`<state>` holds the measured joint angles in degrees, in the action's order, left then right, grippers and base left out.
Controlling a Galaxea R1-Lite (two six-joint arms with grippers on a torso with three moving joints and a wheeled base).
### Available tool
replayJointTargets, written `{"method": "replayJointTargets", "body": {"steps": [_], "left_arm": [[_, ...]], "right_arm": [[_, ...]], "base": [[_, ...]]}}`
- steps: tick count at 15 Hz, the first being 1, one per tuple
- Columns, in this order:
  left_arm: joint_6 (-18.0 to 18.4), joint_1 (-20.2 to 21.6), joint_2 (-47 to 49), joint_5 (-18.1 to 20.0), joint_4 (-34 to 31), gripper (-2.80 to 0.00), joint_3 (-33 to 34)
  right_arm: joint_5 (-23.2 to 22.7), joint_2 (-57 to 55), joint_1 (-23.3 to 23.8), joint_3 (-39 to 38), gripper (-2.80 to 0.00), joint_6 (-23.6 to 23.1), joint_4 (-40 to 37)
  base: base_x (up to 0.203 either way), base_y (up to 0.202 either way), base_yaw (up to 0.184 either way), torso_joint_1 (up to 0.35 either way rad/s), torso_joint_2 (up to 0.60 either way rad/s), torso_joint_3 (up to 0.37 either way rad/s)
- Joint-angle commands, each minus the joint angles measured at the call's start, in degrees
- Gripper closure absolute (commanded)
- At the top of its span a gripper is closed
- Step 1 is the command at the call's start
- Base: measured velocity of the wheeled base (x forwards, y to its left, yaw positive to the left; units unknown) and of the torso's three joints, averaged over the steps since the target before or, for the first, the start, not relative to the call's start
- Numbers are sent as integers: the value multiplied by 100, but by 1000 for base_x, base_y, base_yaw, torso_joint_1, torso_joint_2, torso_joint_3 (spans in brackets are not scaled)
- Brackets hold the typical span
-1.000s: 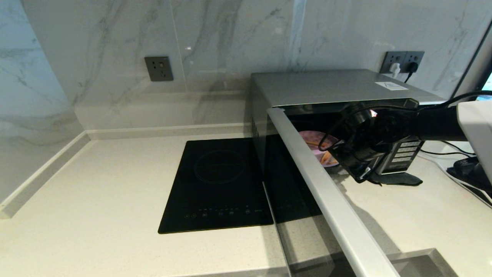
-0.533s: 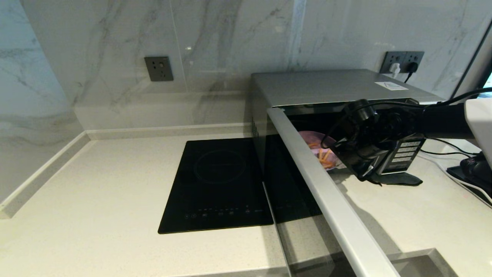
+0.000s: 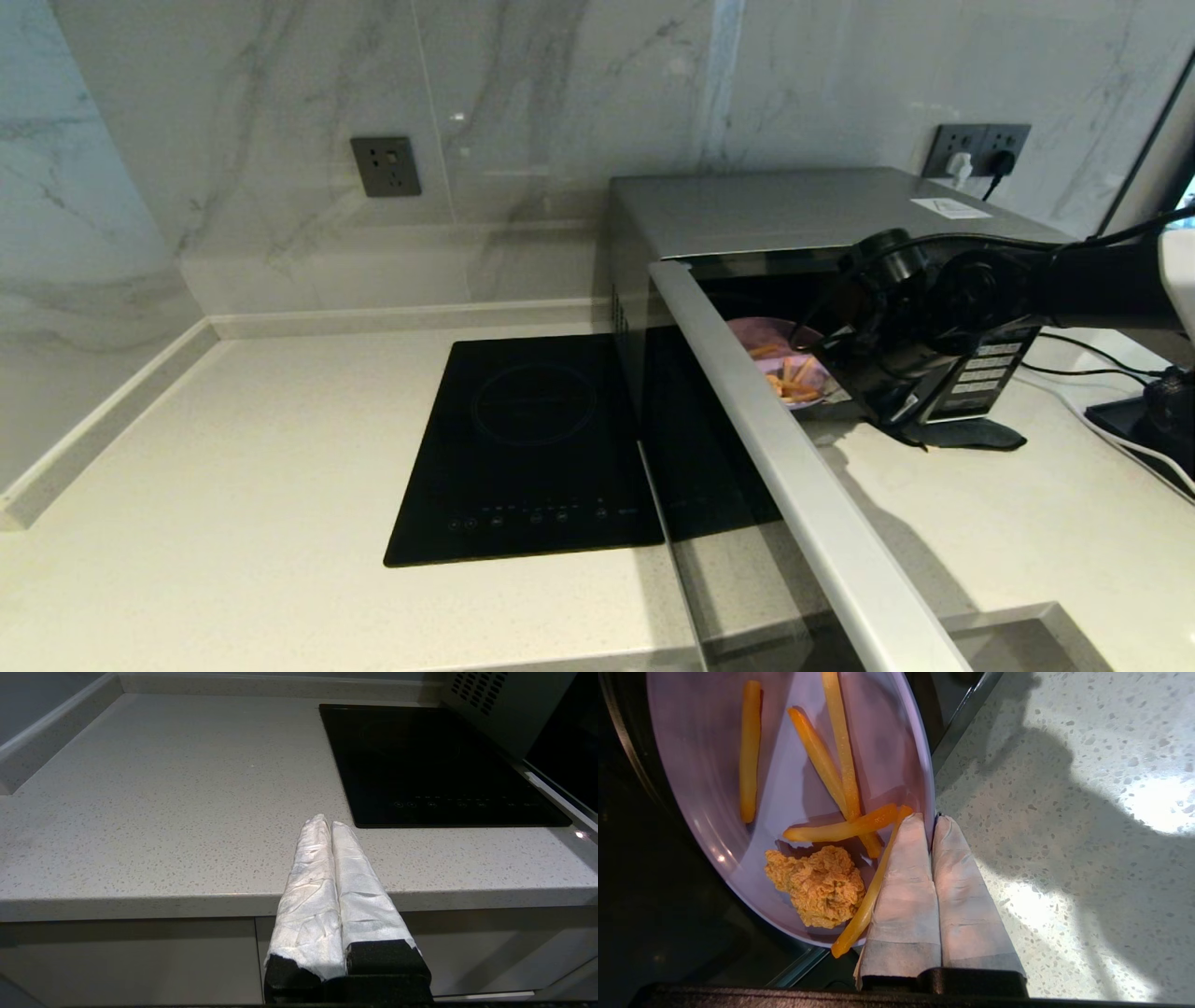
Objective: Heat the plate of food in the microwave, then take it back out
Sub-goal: Take the plate out of the microwave
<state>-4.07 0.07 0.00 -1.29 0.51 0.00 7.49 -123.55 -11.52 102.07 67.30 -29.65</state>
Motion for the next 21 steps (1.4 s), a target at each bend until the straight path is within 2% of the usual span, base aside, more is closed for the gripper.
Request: {"method": "replayJointTargets", "body": {"steps": [1,9,19,21], "left_arm": [[-6,1,9,-3,2,0,0],[-6,1,9,-3,2,0,0],[-6,1,9,-3,2,0,0],[-6,1,9,-3,2,0,0]], "right_arm": [[-14,200,22,-66,0,40,-15],[-158,698,53,-524,0,39,-15],[-165,2108,61,-2265,0,56,-15],[-167,2421,190,-2481,0,139,-23]], "base": [[0,0,0,0,0,0],[0,0,0,0,0,0],[0,0,0,0,0,0],[0,0,0,0,0,0]]}}
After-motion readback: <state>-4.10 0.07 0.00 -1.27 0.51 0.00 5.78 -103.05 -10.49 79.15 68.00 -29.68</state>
